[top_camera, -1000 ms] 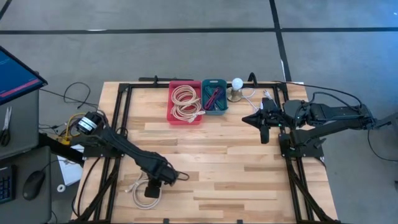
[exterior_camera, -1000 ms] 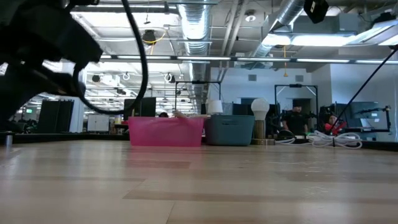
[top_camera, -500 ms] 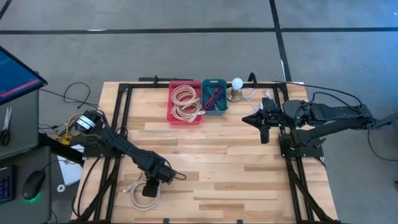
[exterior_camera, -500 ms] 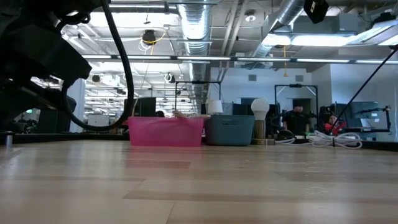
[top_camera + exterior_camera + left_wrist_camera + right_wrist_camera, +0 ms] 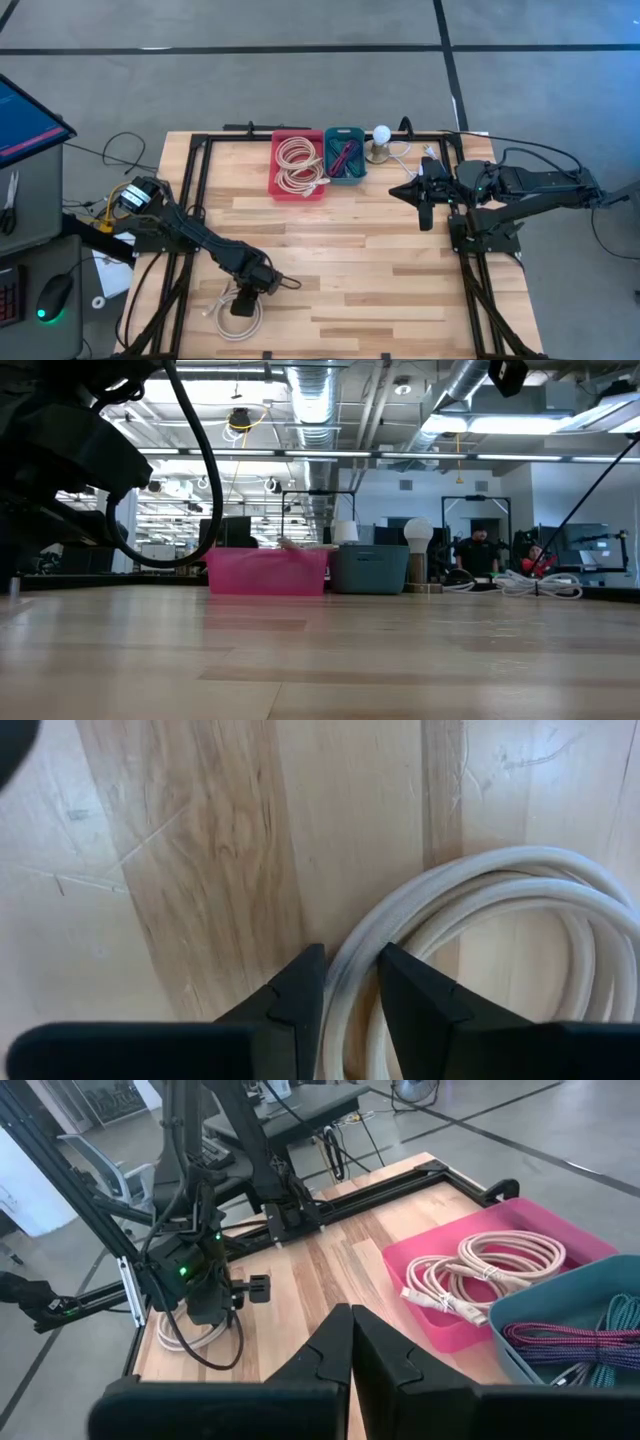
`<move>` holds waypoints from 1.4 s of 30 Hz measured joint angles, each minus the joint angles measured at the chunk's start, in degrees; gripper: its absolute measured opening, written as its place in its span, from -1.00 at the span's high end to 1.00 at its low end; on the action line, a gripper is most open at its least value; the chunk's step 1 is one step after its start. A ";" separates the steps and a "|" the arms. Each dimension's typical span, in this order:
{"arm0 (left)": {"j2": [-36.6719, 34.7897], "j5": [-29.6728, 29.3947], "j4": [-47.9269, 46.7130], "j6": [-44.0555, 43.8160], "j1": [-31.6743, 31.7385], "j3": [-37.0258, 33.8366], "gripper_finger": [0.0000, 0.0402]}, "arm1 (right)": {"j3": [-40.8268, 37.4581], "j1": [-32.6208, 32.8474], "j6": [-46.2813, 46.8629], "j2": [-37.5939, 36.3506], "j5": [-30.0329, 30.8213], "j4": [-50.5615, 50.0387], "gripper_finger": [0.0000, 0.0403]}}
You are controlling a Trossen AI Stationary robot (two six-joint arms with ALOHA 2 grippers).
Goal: Pick & Place USB Port
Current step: Put the light brown HDMI cable into the pink bin
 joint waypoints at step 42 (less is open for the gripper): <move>-33.25 -36.11 -4.77 -7.65 21.09 6.07 0.94 | -0.02 -0.13 -0.61 -8.72 7.10 1.96 1.00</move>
